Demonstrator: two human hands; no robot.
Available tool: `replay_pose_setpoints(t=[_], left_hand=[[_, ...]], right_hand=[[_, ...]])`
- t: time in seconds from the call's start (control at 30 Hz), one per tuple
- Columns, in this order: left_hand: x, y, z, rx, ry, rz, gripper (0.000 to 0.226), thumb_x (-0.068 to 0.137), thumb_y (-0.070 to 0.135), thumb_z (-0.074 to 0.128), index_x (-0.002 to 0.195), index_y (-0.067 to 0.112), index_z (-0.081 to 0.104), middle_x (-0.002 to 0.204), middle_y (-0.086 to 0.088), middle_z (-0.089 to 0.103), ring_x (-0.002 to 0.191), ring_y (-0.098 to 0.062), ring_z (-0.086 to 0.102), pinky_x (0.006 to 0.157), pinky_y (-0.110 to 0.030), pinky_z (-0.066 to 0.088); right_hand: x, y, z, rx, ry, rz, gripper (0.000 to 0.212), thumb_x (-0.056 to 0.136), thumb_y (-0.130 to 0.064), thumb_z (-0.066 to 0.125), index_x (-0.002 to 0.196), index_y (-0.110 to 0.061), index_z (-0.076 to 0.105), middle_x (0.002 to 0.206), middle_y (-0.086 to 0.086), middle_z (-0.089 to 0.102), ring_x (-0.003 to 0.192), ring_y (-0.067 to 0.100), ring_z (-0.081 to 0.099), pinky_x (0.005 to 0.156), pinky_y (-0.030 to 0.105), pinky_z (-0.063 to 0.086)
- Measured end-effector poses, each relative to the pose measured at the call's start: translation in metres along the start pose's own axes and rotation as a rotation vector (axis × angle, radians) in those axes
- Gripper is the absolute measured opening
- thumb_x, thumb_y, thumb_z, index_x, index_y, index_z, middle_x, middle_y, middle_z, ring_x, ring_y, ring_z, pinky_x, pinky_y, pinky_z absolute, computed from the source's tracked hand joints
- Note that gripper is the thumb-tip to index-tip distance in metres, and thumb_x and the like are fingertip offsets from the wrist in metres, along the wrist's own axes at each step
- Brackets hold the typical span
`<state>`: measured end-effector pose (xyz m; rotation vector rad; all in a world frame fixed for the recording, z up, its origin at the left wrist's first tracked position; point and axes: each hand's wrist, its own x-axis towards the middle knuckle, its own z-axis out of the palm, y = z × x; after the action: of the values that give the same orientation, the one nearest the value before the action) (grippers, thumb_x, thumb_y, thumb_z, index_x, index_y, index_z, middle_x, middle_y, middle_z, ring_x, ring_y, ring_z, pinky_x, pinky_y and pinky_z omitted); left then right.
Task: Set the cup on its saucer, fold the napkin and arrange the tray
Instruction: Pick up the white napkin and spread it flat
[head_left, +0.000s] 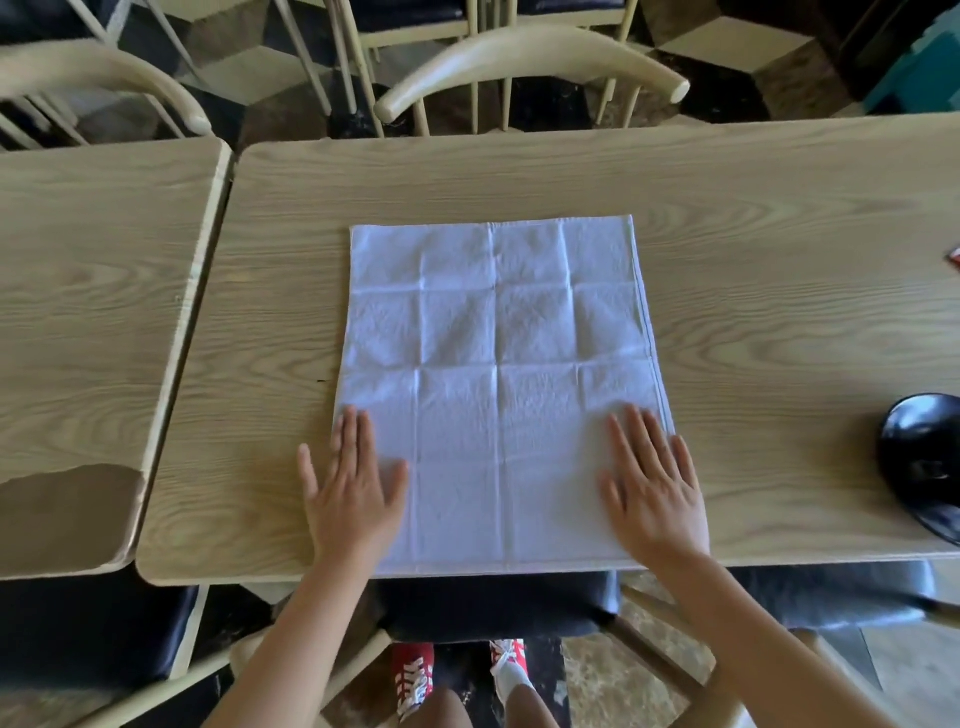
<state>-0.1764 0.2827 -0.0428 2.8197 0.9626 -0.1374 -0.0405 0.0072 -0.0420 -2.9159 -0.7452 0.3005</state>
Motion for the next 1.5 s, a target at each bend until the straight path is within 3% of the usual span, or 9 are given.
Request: replay_pose_setpoints(t=[0.1, 0.27, 0.37, 0.63, 0.9, 1.0, 1.17, 1.33, 1.5], left_hand=[[0.015, 0.022, -0.013, -0.098, 0.118, 0.014, 0.069, 0.088, 0.054, 0.010, 0.145, 0.018, -0.005, 0.156, -0.003, -0.001, 0.143, -0.013, -0.003, 0.111, -0.049, -0.017], [0.041, 0.102, -0.010, -0.007, 0.137, 0.599, 0.067, 0.087, 0.058, 0.028, 0.146, 0.030, 0.016, 0.156, -0.002, 0.007, 0.144, -0.023, 0.005, 0.108, -0.061, -0.008], [0.057, 0.118, 0.007, 0.082, 0.023, 0.752, 0.069, 0.083, 0.060, 0.037, 0.144, 0.033, 0.023, 0.156, -0.001, 0.015, 0.144, -0.027, 0.007, 0.104, -0.071, 0.004], [0.180, 0.048, -0.006, 0.176, -0.066, 0.571, 0.077, 0.076, 0.070, 0.015, 0.145, 0.038, 0.003, 0.158, 0.003, -0.001, 0.145, -0.017, -0.005, 0.108, -0.066, 0.003], [0.237, 0.034, -0.015, 0.079, 0.022, 0.387, 0.082, 0.072, 0.073, 0.017, 0.145, 0.037, 0.013, 0.158, -0.002, 0.007, 0.145, -0.024, 0.005, 0.112, -0.057, 0.007], [0.236, 0.036, -0.011, 0.090, 0.036, 0.398, 0.082, 0.072, 0.075, 0.019, 0.145, 0.038, 0.013, 0.158, -0.002, 0.008, 0.145, -0.026, 0.008, 0.111, -0.058, 0.008], [0.236, 0.037, -0.012, 0.098, 0.036, 0.386, 0.082, 0.071, 0.074, 0.021, 0.145, 0.039, 0.011, 0.158, -0.002, 0.008, 0.145, -0.025, 0.007, 0.111, -0.058, 0.008], [0.236, 0.039, -0.010, 0.134, 0.069, 0.357, 0.084, 0.070, 0.075, 0.020, 0.145, 0.036, 0.016, 0.158, -0.002, 0.011, 0.144, -0.025, 0.010, 0.111, -0.058, 0.011], [0.235, 0.038, -0.012, 0.136, 0.063, 0.397, 0.084, 0.070, 0.072, 0.018, 0.145, 0.034, 0.018, 0.158, -0.004, 0.011, 0.144, -0.026, 0.010, 0.111, -0.058, 0.012]], right_hand=[[0.000, -0.002, -0.001, -0.004, 0.010, 0.004, 0.061, 0.091, -0.043, 0.021, 0.147, -0.020, 0.016, 0.155, 0.002, 0.013, 0.144, 0.021, 0.010, 0.117, 0.033, -0.002], [0.002, 0.000, 0.001, 0.000, 0.022, 0.003, 0.062, 0.090, -0.042, 0.023, 0.147, -0.020, 0.017, 0.155, 0.004, 0.017, 0.144, 0.021, 0.012, 0.117, 0.036, 0.003], [0.002, -0.002, 0.000, 0.012, 0.027, 0.009, 0.062, 0.089, -0.041, 0.026, 0.146, -0.020, 0.022, 0.154, 0.005, 0.023, 0.143, 0.021, 0.017, 0.116, 0.039, 0.009], [0.003, 0.004, 0.004, 0.003, 0.040, -0.007, 0.062, 0.089, -0.041, 0.030, 0.147, -0.020, 0.022, 0.153, 0.007, 0.024, 0.143, 0.021, 0.018, 0.116, 0.041, 0.011], [0.002, 0.002, 0.000, 0.017, 0.037, -0.028, 0.058, 0.092, -0.044, 0.024, 0.143, -0.017, 0.031, 0.151, 0.008, 0.030, 0.141, 0.025, 0.024, 0.114, 0.042, 0.016], [0.001, 0.002, -0.008, 0.080, 0.109, -0.019, 0.058, 0.096, -0.046, 0.016, 0.145, -0.016, 0.026, 0.153, 0.011, 0.022, 0.143, 0.024, 0.019, 0.116, 0.039, 0.010], [0.077, -0.057, -0.031, 0.209, 0.329, -0.225, 0.054, 0.096, -0.038, 0.031, 0.146, -0.020, 0.021, 0.154, 0.011, 0.020, 0.144, 0.027, 0.015, 0.116, 0.045, 0.012], [0.174, -0.107, -0.022, 0.016, 0.081, -0.448, 0.058, 0.092, -0.042, 0.033, 0.146, -0.026, 0.020, 0.157, 0.005, 0.014, 0.145, 0.024, 0.007, 0.115, 0.052, 0.005], [0.234, -0.041, -0.021, -0.103, -0.052, -0.583, 0.059, 0.094, -0.042, 0.035, 0.147, -0.025, 0.016, 0.157, 0.005, 0.014, 0.145, 0.022, 0.011, 0.117, 0.043, 0.006]])
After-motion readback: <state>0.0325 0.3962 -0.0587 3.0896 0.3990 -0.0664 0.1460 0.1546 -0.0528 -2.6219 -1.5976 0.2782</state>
